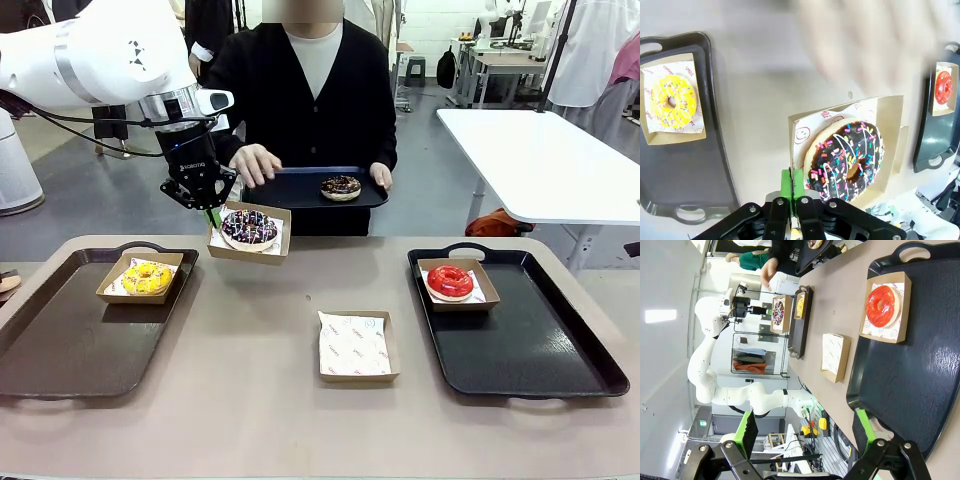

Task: Individually package the donuts and arrange them on the tray.
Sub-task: Place the picked Paper togo box on the Handle tray while simultaneously picking up another Paper togo box from the table with the other hand.

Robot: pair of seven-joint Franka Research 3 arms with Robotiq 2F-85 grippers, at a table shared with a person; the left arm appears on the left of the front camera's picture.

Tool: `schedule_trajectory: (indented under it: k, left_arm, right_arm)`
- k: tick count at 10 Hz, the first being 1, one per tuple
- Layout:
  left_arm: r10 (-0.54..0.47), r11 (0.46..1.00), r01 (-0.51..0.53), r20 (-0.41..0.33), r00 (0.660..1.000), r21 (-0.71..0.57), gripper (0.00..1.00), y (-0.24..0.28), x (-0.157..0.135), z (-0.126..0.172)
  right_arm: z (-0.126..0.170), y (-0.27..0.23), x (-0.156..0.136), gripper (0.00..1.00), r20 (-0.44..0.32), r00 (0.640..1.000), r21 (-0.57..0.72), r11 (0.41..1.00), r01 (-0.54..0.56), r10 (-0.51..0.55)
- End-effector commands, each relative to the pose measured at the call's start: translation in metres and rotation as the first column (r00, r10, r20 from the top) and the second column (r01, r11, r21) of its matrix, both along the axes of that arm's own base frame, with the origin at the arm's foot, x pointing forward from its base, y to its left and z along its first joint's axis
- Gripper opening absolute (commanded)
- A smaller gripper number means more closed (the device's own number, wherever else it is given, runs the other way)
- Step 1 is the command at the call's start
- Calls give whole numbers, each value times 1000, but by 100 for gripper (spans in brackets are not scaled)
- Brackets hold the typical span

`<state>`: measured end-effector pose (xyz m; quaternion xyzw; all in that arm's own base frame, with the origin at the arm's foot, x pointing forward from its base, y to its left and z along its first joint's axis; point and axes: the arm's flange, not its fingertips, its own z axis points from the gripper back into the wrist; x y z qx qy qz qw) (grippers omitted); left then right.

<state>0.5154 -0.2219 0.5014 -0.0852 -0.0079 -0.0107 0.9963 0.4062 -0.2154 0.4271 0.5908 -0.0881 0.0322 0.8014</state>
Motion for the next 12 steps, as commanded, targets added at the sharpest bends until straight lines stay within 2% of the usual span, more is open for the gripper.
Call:
schedule_trajectory:
  k: [1, 12]
  left_arm:
    - [1, 1000, -1, 2, 1000, 3, 0, 3, -5, 1]
    - [1, 1000, -1, 2, 1000, 3, 0, 3, -5, 1]
  right_arm:
    - [0, 2, -4, 100, -8, 1000, -6, 1000, 5, -5]
    - [0, 2, -4, 100, -8, 1000, -6, 1000, 5, -5]
